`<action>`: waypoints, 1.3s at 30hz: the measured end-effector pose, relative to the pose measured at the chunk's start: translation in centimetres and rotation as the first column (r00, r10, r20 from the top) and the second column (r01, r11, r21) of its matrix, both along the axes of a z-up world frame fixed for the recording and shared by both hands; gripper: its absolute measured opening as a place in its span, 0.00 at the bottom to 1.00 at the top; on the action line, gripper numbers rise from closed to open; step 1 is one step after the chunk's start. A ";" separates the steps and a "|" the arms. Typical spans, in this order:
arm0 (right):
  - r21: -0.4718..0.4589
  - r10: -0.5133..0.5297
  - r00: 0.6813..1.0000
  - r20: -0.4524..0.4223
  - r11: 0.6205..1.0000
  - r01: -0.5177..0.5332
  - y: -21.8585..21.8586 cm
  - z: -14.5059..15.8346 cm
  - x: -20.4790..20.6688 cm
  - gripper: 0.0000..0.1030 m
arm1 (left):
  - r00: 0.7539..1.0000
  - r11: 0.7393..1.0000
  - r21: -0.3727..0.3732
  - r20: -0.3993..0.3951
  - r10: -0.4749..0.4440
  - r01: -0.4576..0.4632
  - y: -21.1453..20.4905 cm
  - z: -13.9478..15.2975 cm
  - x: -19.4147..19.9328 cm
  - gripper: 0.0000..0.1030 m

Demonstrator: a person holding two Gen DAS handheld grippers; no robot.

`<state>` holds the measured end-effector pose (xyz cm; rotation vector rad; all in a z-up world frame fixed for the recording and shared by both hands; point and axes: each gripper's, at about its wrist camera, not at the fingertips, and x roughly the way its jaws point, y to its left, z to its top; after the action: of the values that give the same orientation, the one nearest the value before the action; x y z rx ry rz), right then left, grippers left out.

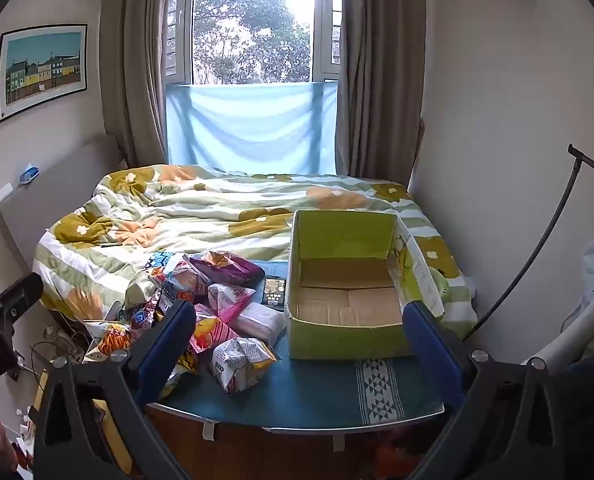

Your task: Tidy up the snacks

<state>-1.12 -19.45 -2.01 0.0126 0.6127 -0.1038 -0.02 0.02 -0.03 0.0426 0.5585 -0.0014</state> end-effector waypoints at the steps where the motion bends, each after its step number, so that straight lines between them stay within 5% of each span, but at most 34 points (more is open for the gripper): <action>1: 0.008 0.000 1.000 0.000 1.000 0.000 0.0 -0.1 0.0 1.00 | 1.000 1.000 0.003 0.000 -0.001 0.001 0.1 -0.1 0.0 1.00; 39: 0.000 -0.023 1.000 0.011 1.000 0.023 -0.2 0.0 -0.2 1.00 | 1.000 1.000 0.025 0.020 0.016 -0.017 -0.1 0.5 0.0 1.00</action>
<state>-1.28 -19.63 -2.03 0.0202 0.6013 -0.1263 0.02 -0.07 0.47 0.0628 0.5386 0.0221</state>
